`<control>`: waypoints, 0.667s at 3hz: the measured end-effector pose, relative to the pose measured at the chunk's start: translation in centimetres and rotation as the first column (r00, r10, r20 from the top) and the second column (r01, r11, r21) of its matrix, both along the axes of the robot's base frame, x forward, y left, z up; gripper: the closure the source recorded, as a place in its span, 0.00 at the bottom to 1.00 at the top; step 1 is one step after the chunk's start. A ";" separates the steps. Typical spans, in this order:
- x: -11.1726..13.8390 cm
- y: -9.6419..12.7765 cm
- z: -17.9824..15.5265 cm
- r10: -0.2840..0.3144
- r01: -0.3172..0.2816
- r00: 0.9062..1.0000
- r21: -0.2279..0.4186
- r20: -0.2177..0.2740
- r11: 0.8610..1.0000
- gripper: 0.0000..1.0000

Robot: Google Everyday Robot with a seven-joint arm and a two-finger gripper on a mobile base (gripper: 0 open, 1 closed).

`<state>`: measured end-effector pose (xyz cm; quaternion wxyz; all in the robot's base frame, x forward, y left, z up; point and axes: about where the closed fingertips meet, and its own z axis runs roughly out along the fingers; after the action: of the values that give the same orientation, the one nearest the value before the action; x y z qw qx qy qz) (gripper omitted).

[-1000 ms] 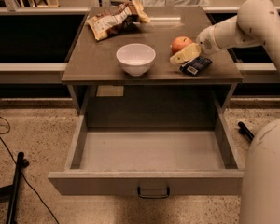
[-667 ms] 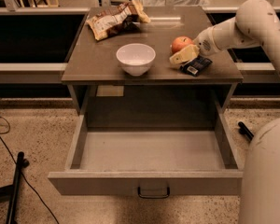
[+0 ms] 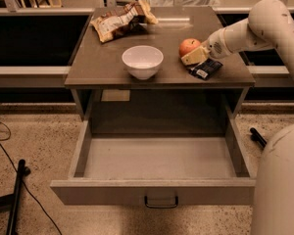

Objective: Place apple into top drawer

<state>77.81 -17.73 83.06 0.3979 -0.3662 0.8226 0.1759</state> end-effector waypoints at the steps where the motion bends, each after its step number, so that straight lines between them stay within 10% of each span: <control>1: -0.8 2.1 1.1 0.096 -0.097 0.995 0.018 0.020 0.995 0.96; 2: -4.4 5.5 4.0 0.241 -0.239 0.969 -0.037 0.057 0.970 1.00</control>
Offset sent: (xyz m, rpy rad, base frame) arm -0.1018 0.0932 0.0847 -0.0997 -0.1226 0.4222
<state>73.36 -12.21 87.08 0.3934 -0.4741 0.7621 0.1993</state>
